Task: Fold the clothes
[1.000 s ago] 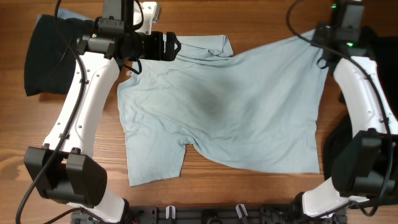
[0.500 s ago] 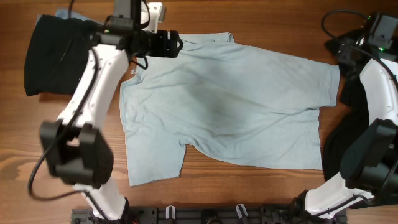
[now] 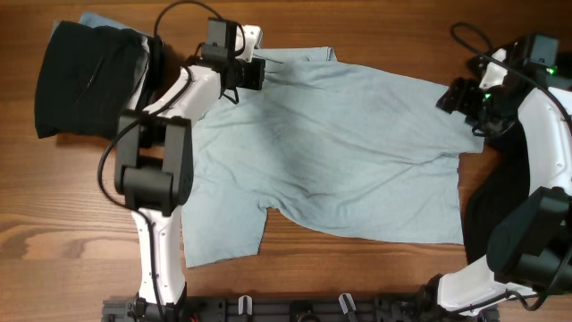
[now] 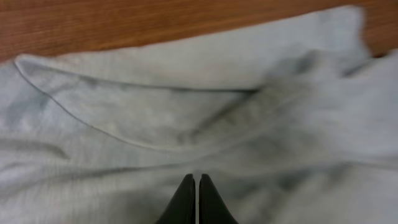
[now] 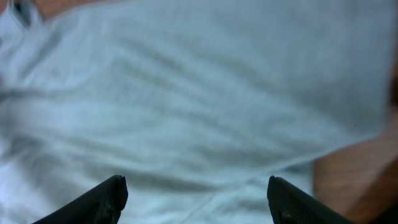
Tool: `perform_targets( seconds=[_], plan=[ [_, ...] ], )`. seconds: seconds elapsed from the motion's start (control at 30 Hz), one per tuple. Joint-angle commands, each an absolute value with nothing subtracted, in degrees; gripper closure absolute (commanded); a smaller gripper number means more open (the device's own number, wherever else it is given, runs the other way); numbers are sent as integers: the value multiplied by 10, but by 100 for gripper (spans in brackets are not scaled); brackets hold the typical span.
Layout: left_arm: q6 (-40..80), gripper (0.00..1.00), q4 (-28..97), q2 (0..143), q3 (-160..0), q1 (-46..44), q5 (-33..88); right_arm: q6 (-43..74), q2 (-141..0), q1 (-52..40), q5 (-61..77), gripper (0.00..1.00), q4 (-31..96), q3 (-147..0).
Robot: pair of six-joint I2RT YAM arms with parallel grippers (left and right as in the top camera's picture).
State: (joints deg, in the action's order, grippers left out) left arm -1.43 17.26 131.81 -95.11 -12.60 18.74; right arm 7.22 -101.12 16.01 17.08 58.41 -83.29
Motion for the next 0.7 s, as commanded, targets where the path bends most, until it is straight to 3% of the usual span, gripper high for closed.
perform_targets(
  seconds=[0.0,0.23,0.37,0.5,0.67],
  plan=[
    [8,96,136,1353,-956,-120,82,57,-999,136,206,23,616,-837],
    [55,96,77,1403,-956,-64,-40,76,-999,81,193,23,633,-804],
    [145,96,44,1398,-979,-5,46,136,-999,28,120,22,602,-742],
    [157,96,57,1395,-1055,22,131,210,-999,7,51,18,558,-679],
    [154,89,120,1386,-1155,23,147,254,-999,17,10,17,531,-631]
  ],
)
